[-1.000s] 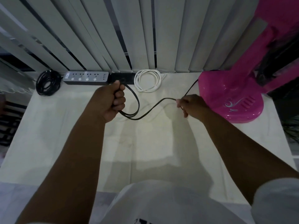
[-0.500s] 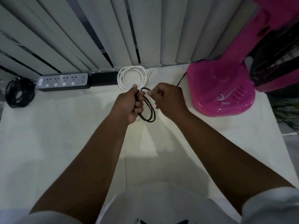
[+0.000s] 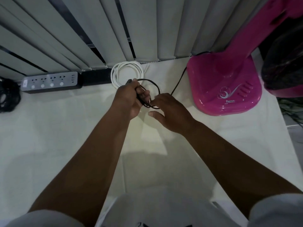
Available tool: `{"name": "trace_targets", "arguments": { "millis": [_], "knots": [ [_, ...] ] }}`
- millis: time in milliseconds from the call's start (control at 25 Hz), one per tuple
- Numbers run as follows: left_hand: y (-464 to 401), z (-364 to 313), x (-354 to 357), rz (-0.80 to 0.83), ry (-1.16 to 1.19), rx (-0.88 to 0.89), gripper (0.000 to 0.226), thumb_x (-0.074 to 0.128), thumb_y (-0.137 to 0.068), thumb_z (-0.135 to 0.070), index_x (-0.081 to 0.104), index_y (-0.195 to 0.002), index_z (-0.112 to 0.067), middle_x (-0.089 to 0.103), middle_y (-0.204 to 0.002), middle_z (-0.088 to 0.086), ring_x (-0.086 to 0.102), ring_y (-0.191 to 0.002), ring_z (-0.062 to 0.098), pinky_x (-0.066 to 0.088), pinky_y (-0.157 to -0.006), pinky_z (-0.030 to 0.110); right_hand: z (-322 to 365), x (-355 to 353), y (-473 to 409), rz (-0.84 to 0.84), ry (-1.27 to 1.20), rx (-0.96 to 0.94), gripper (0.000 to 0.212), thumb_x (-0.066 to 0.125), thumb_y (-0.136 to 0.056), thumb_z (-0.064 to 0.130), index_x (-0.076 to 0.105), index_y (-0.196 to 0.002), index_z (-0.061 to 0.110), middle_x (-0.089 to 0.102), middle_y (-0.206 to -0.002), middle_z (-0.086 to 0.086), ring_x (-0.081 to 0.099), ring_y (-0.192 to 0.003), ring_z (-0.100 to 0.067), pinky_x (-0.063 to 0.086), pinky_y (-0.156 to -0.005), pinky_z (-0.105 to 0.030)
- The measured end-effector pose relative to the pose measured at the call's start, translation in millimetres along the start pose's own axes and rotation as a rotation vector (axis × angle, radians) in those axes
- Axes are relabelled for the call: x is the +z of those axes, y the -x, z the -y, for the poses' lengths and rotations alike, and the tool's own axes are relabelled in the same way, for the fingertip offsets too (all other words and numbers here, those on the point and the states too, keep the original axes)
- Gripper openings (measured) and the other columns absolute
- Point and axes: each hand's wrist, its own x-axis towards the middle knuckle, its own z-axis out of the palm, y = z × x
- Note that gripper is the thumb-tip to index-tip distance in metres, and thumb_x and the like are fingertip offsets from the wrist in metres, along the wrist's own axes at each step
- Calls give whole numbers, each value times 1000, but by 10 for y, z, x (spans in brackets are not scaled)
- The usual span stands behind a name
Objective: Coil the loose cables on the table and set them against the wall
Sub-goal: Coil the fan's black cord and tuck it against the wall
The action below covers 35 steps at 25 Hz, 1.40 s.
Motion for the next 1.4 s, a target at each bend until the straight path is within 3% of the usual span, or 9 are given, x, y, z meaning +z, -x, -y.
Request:
{"name": "trace_targets", "arguments": {
  "millis": [280,480,720,800,920,1040,1160,1280,1400],
  "knots": [
    [-8,-152,92,66,274,-93,30,40,-103,-21,46,-75,-14,37,-46,-6,32,-34,6,36,-38,19,-109,94,-40,-151,111,-67,38,71,-88,23,65,-122,6,56,-140,-11,44,-136,-35,38,-111,-40],
    [-85,-160,136,-11,459,-147,25,44,-103,-16,53,-83,-3,50,-47,5,55,-39,15,55,-51,31,-87,-27,-156,-150,-41,32,26,53,-97,15,58,-118,1,62,-114,-18,55,-108,-32,41,-90,-32],
    [-85,-67,-190,-98,-586,-29,54,52,-82,-71,51,-68,-18,51,-61,-1,42,-52,13,30,-48,24,-201,-495,-451,25,-84,120,28,42,-103,27,50,-93,2,68,-84,-10,65,-78,-28,46,-64,-36],
    [-119,-115,-230,-148,-808,309,49,60,-79,-67,57,-79,-17,56,-73,0,48,-62,17,39,-58,31,-224,-611,-561,182,-56,111,25,44,-103,25,50,-91,4,66,-81,-8,64,-75,-25,45,-62,-34],
    [-124,-291,-87,320,-1249,567,36,73,-82,-41,64,-112,-23,64,-100,-8,59,-74,-1,45,-70,10,-212,-684,-696,360,-2,74,18,44,-103,25,51,-91,13,68,-81,-5,66,-73,-21,50,-64,-36],
    [-205,-450,80,371,-1677,650,17,63,-92,-31,70,-95,-15,61,-72,-10,53,-60,-4,36,-54,3,-229,-698,-777,372,-26,117,20,46,-101,27,58,-97,12,68,-82,-1,66,-75,-17,50,-65,-34],
    [-291,-436,126,296,-1453,581,25,54,-96,-24,60,-72,-21,58,-56,-12,51,-43,-1,37,-43,10,-375,-614,-736,56,-32,179,28,53,-98,30,64,-109,8,67,-94,-5,64,-89,-20,45,-73,-30],
    [-426,-367,79,143,-814,462,26,46,-98,-15,56,-74,-15,59,-63,-3,45,-42,9,36,-41,21,-530,-499,-550,-437,-235,400,27,58,-93,26,67,-108,7,71,-102,-7,62,-92,-12,48,-83,-27],
    [-573,-317,33,6,-280,297,28,40,-101,-14,52,-76,-12,55,-64,2,40,-44,7,34,-44,20,-589,-278,-383,-485,-413,619,10,57,-92,17,67,-89,13,67,-83,-2,61,-77,-14,51,-76,-35]
  ]
}}
